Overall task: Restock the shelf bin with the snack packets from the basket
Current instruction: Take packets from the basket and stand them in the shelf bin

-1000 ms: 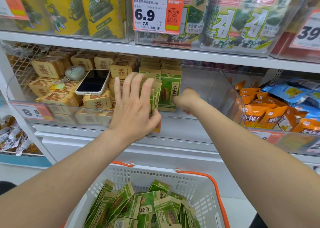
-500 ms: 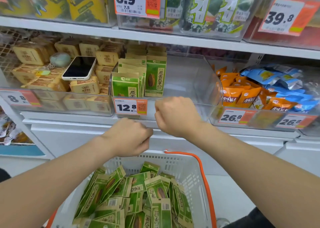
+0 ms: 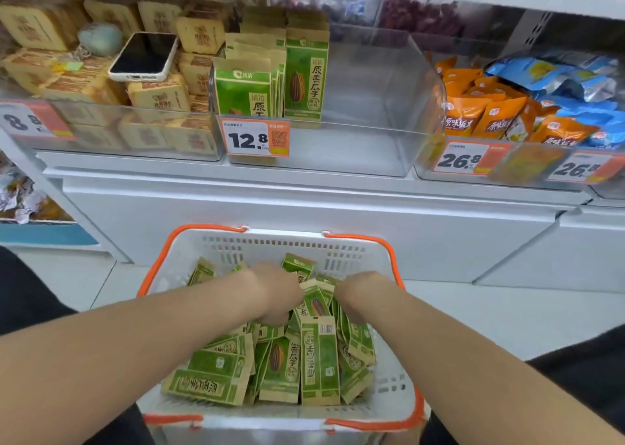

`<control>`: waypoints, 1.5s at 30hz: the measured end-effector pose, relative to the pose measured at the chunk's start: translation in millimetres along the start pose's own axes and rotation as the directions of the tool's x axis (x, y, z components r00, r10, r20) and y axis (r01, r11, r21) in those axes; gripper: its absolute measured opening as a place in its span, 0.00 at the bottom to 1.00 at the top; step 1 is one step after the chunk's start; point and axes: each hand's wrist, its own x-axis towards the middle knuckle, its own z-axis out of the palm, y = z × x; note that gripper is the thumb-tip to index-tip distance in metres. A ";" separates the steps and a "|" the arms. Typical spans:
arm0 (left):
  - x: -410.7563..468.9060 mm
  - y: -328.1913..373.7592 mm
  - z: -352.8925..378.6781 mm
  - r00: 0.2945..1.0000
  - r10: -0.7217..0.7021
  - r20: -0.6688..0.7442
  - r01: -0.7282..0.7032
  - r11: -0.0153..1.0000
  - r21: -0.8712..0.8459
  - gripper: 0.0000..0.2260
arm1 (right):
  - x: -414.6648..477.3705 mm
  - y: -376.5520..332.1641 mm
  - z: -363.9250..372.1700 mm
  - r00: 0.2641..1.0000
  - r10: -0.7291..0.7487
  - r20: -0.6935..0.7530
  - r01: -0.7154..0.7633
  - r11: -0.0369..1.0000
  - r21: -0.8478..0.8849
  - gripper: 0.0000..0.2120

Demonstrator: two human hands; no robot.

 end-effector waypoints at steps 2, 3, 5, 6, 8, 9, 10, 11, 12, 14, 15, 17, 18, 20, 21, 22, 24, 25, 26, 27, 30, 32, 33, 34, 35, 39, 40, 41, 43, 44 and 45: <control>2.0 6.9 0.9 1.000 0.016 0.015 -0.016 1.000 0.008 0.10 | 5.7 0.4 10.3 0.999 -0.020 0.043 0.017 0.997 0.071 0.19; 3.3 8.8 1.3 1.000 0.021 0.015 -0.022 1.000 0.014 0.09 | 10.2 1.4 16.2 0.997 -0.049 0.067 0.041 0.993 0.115 0.24; 7.4 9.7 3.8 1.000 0.023 0.012 -0.023 0.999 0.027 0.09 | 11.8 -1.8 26.4 0.979 -0.118 0.164 0.097 0.986 0.134 0.31; 8.9 9.0 4.3 1.000 0.020 0.013 -0.020 1.000 0.024 0.09 | 12.8 -4.8 33.1 0.965 -0.138 0.224 0.121 0.989 0.088 0.31; 9.1 5.9 2.5 1.000 0.019 0.004 -0.019 1.000 0.020 0.10 | 18.0 -11.6 49.3 0.940 -0.150 0.306 0.146 0.989 0.036 0.24; 8.1 4.4 0.8 1.000 0.020 -0.003 -0.020 0.999 0.027 0.10 | 22.9 -14.6 57.4 0.945 -0.117 0.306 0.107 0.993 0.048 0.15; 7.1 2.8 -1.4 1.000 0.019 -0.012 -0.019 0.999 0.037 0.10 | 24.2 -17.2 62.4 0.955 -0.103 0.279 0.088 0.994 0.068 0.06; 5.8 1.2 -3.6 1.000 0.017 -0.022 -0.017 0.999 0.040 0.10 | 25.9 -18.1 66.2 0.967 -0.093 0.235 0.076 0.994 0.082 0.03; 5.4 -0.3 -5.1 0.999 0.016 -0.031 -0.015 0.999 0.036 0.10 | 25.7 -18.7 67.5 0.978 -0.090 0.187 0.076 0.994 0.085 0.04; 5.2 -2.7 -7.6 0.999 0.010 -0.046 -0.008 0.999 0.033 0.10 | 23.4 -19.0 66.9 0.997 -0.071 0.006 0.070 0.995 0.068 0.04; 5.0 -3.4 -9.0 0.999 0.008 -0.049 -0.007 1.000 0.029 0.10 | 23.2 -18.2 65.4 0.995 -0.052 -0.081 0.056 0.997 0.045 0.04; 4.0 -4.8 -13.1 0.999 0.012 -0.050 -0.011 1.000 0.018 0.10 | 21.8 -13.4 59.0 0.980 0.000 -0.197 0.012 0.998 0.060 0.06; 3.6 -5.3 -15.7 0.999 0.012 -0.053 -0.012 1.000 0.015 0.10 | 20.4 -9.4 55.0 0.974 0.035 -0.223 -0.019 0.997 0.074 0.09; 0.7 -6.7 -22.0 0.998 0.015 -0.058 -0.016 1.000 -0.004 0.11 | 16.9 -0.8 45.8 0.949 0.097 -0.299 -0.061 0.990 0.125 0.14; -1.4 -8.7 -25.7 0.998 0.019 -0.066 -0.020 1.000 -0.020 0.12 | 16.1 4.2 41.5 0.931 0.123 -0.345 -0.071 0.985 0.160 0.16; -2.6 -11.6 -28.9 0.997 0.017 -0.078 -0.021 0.999 -0.048 0.12 | 14.7 8.7 36.3 0.907 0.148 -0.395 -0.072 0.977 0.200 0.17; -1.6 -19.6 -32.6 0.993 -0.010 -0.121 -0.007 0.991 -0.134 0.13 | 11.8 17.0 25.2 0.856 0.168 -0.489 -0.021 0.956 0.291 0.19; -0.7 -24.2 -35.2 0.989 -0.035 -0.146 0.008 0.983 -0.183 0.13 | 8.9 20.9 18.2 0.828 0.162 -0.537 0.024 0.946 0.323 0.19; 0.4 -29.2 -37.5 0.982 -0.067 -0.174 0.025 0.973 -0.231 0.14 | 5.0 24.5 10.6 0.799 0.149 -0.583 0.073 0.938 0.339 0.19; 0.4 -34.6 -40.2 0.974 -0.097 -0.204 0.033 0.955 -0.295 0.17 | 0.3 27.0 2.9 0.765 0.134 -0.629 0.119 0.932 0.343 0.20; -4.2 -51.8 -49.8 0.950 -0.125 -0.285 -0.053 0.838 -0.543 0.23 | -18.3 29.2 -21.1 0.635 0.115 -0.764 0.230 0.916 0.329 0.21; -10.4 -62.1 -53.6 0.907 -0.138 -0.397 -0.177 0.731 -0.659 0.17 | -25.0 28.3 -36.4 0.497 0.129 -0.858 0.294 0.905 0.306 0.21; -13.6 -66.6 -55.0 0.875 -0.170 -0.453 -0.229 0.679 -0.697 0.16 | -26.7 27.4 -42.8 0.414 0.154 -0.897 0.330 0.893 0.306 0.20; -17.1 -69.8 -56.6 0.841 -0.214 -0.498 -0.277 0.621 -0.734 0.17 | -28.9 26.2 -50.0 0.327 0.198 -0.924 0.378 0.869 0.320 0.19; -20.2 -71.0 -58.7 0.804 -0.273 -0.529 -0.322 0.547 -0.772 0.18 | -31.3 24.9 -56.6 0.239 0.264 -0.934 0.443 0.827 0.347 0.17; -33.3 -67.9 -71.4 0.578 -0.514 -0.634 -0.444 0.454 -0.772 0.17 | -47.2 21.7 -82.3 0.095 0.587 -0.804 0.719 0.518 0.463 0.09; -35.4 -66.7 -74.9 0.499 -0.576 -0.647 -0.460 0.456 -0.762 0.15 | -50.3 21.7 -87.4 0.144 0.667 -0.731 0.756 0.403 0.516 0.10; -38.4 -66.1 -78.7 0.422 -0.639 -0.643 -0.466 0.456 -0.758 0.14 | -53.2 22.7 -91.9 0.212 0.721 -0.660 0.777 0.285 0.561 0.10; -43.6 -68.1 -85.3 0.262 -0.741 -0.618 -0.432 0.482 -0.762 0.14 | -59.7 23.9 -99.4 0.368 0.721 -0.587 0.801 0.074 0.594 0.09; -45.6 -70.2 -87.9 0.195 -0.771 -0.607 -0.411 0.497 -0.764 0.15 | -62.8 22.8 -103.2 0.435 0.686 -0.584 0.807 -0.009 0.590 0.09; -47.9 -72.1 -90.7 0.143 -0.789 -0.598 -0.402 0.506 -0.763 0.15 | -65.7 20.8 -107.4 0.474 0.653 -0.590 0.813 -0.068 0.578 0.10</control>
